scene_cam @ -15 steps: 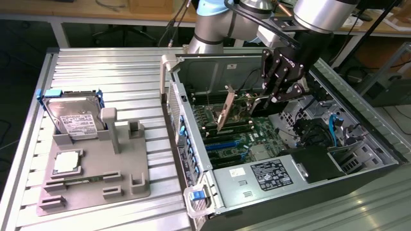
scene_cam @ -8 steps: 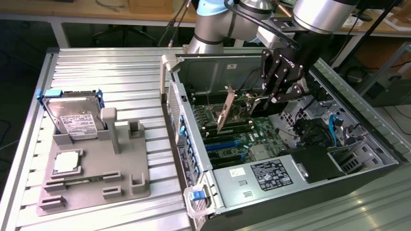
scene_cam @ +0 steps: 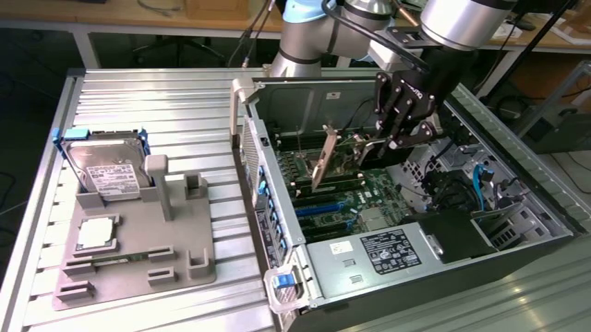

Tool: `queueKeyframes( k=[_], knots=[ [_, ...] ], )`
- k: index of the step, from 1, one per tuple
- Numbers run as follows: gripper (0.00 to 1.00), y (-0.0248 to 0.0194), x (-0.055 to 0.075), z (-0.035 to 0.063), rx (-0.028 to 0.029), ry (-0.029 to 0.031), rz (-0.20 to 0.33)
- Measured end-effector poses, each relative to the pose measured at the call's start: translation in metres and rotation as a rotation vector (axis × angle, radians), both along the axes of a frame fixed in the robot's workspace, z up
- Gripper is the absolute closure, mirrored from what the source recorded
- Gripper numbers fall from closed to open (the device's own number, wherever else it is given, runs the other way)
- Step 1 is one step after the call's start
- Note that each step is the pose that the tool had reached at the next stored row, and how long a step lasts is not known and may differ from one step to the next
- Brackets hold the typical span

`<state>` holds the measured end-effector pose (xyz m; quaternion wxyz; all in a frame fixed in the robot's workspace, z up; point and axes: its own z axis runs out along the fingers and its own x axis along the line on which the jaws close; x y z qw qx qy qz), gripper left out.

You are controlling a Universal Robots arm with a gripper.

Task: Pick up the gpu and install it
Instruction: 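Insert the gpu into the slot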

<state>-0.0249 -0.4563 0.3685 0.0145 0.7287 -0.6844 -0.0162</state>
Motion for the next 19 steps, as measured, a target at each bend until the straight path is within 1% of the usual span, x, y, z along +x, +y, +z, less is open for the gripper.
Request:
queueKeyframes(
  k=[3,7,19],
  knots=[
    [0.73,0.0,-0.002,-0.0061,0.0,0.0,0.0],
    [0.73,0.0,-0.003,-0.0105,0.0,0.0,-0.002],
    [0.73,0.0,-0.006,-0.0185,-0.0003,0.0001,-0.031]
  ],
)
